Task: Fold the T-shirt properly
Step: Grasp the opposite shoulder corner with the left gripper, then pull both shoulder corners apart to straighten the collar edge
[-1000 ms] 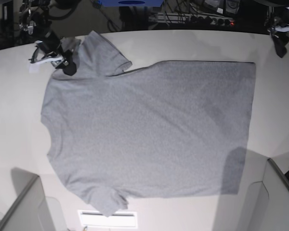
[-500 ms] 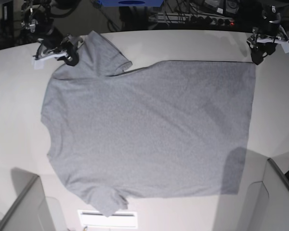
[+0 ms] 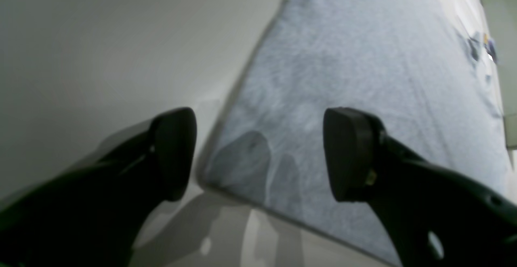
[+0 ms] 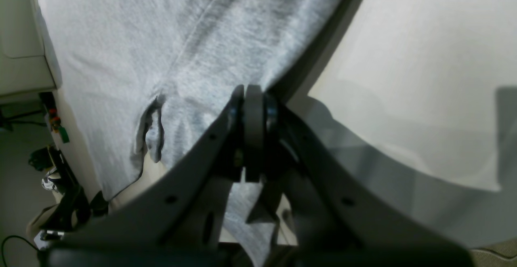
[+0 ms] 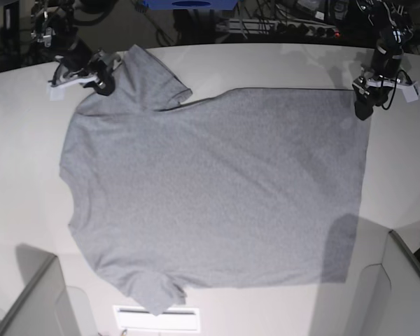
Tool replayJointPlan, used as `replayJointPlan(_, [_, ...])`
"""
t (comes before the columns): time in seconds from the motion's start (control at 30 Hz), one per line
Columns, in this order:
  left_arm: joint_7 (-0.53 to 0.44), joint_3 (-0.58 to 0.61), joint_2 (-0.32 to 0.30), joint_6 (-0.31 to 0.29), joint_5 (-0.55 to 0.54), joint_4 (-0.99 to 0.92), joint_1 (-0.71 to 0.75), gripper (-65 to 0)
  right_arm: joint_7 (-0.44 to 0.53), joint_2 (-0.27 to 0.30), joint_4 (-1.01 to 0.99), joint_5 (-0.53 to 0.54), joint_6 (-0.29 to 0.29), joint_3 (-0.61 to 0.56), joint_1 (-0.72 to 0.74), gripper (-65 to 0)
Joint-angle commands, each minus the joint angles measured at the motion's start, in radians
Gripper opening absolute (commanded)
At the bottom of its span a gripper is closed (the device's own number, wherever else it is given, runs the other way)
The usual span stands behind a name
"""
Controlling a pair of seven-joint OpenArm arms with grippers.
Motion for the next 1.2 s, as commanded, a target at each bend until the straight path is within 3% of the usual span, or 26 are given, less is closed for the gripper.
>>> replayJointPlan(0.0, [0.081, 0.009, 0.008, 0.028, 0.044, -0.005, 0.018, -17.3, -0.050, 0.003, -0.012, -0.065, -0.055, -0.002, -0.018, -65.0])
replayJointPlan(0.17, [0.082, 0.013, 0.010, 0.028, 0.042, -0.005, 0.018, -18.9, -0.050, 0.005, -0.012, -0.065, -0.055, 0.000, -0.018, -65.0])
replayJointPlan(0.37, [0.082, 0.013, 0.010, 0.028, 0.039, -0.014, 0.018, -41.3, -0.050, 0.005, -0.012, -0.065, -0.055, 0.000, -0.018, -65.0])
replayJointPlan(0.53, [0.082, 0.013, 0.005, 0.026, 0.039, -0.008, 0.018, -52.2, -0.050, 0.005, -0.012, -0.065, -0.055, 0.000, -0.016, -65.0])
replayJointPlan(0.63, [0.082, 0.013, 0.004, 0.026, 0.039, -0.005, 0.021, -65.0, -0.050, 0.005, -0.012, -0.065, -0.055, 0.000, -0.016, -65.0])
replayJointPlan(1.17, [0.078, 0.004, -0.038, 0.026, 0.044, 0.101, 0.132, -65.0, -0.050, 0.032, -0.003, -0.057, -0.055, 0.001, -0.058, -65.0])
